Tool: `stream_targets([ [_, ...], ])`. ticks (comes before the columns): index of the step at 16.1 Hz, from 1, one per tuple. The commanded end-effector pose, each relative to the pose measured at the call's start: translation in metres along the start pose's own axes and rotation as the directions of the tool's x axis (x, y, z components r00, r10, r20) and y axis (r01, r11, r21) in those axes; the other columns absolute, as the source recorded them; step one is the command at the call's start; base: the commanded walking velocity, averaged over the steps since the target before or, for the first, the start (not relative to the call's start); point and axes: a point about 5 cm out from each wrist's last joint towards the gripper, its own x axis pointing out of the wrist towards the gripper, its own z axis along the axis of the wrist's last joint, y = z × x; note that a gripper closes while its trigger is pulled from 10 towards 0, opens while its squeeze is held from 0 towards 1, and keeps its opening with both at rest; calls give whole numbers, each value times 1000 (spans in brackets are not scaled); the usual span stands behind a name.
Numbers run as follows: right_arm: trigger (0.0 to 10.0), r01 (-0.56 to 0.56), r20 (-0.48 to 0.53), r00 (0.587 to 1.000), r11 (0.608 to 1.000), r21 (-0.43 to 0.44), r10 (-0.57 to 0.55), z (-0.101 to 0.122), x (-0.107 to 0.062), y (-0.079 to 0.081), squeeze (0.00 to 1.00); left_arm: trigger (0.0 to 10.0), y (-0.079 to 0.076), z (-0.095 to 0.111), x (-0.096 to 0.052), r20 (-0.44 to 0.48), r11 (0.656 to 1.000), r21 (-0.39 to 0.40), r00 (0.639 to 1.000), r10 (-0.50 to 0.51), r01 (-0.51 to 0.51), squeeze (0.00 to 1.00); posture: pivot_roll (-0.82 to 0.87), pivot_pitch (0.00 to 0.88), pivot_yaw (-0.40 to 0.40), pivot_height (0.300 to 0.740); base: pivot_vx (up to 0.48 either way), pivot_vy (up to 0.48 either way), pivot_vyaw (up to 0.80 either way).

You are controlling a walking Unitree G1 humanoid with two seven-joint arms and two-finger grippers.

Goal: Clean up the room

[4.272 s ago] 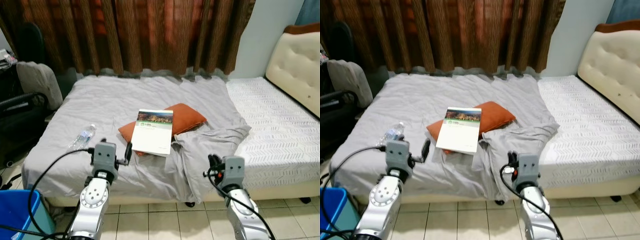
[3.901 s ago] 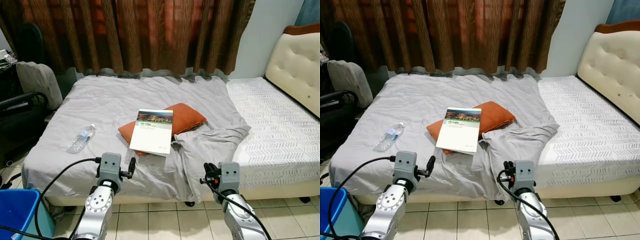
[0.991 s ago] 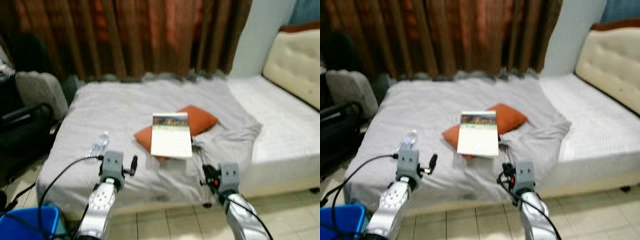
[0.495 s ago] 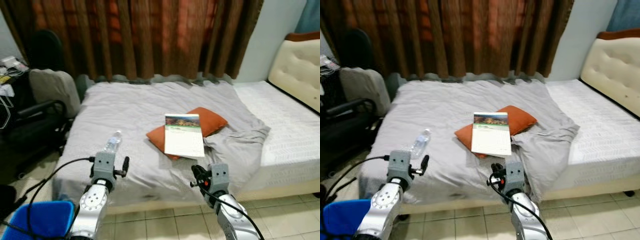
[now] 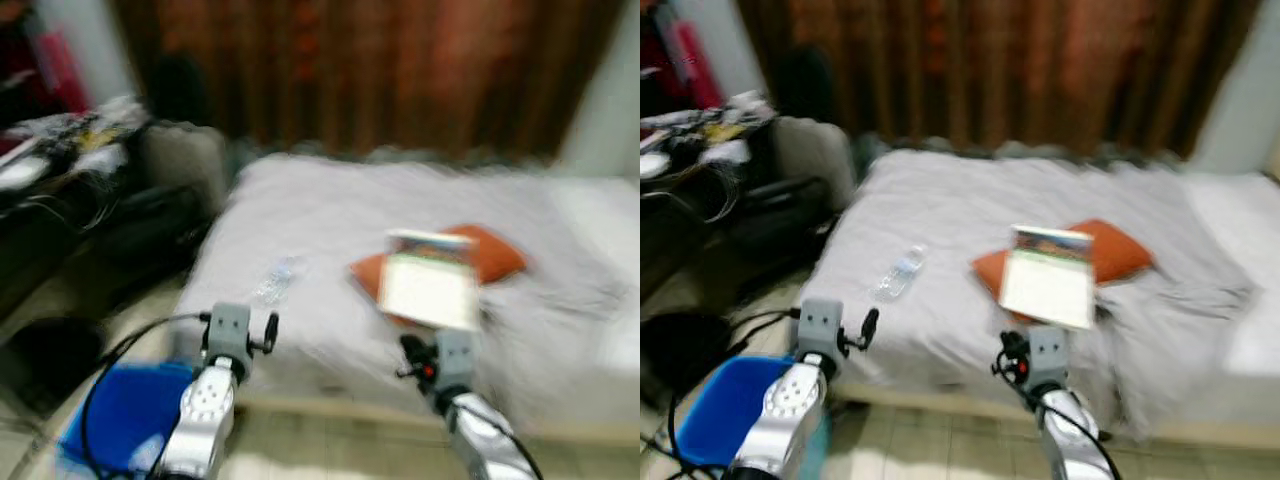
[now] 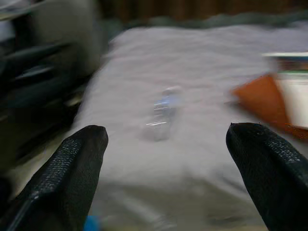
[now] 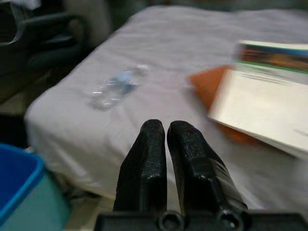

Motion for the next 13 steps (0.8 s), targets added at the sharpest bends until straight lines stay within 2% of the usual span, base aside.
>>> stream_targets([
  [1,10000,-50,34,998,999,9,49,9,6,11,0,10000,9,0,0,-10,999,17,999,30,-30,0,-16,0,-18,740,480,0,500],
  [3,10000,-50,31,998,999,6,50,9,6,12,0,10000,10,0,1,-12,999,20,999,34,-34,0,-16,0,-17,740,480,0,488],
  [12,10000,-27,35,999,1000,-8,27,10,6,10,0,10000,13,1,3,-19,999,33,999,28,-27,0,-18,0,-18,740,478,0,0],
  [13,10000,-25,32,999,1000,-2,25,9,5,10,0,10000,13,1,3,-19,999,36,999,26,-25,0,-19,0,-18,740,472,0,-800],
])
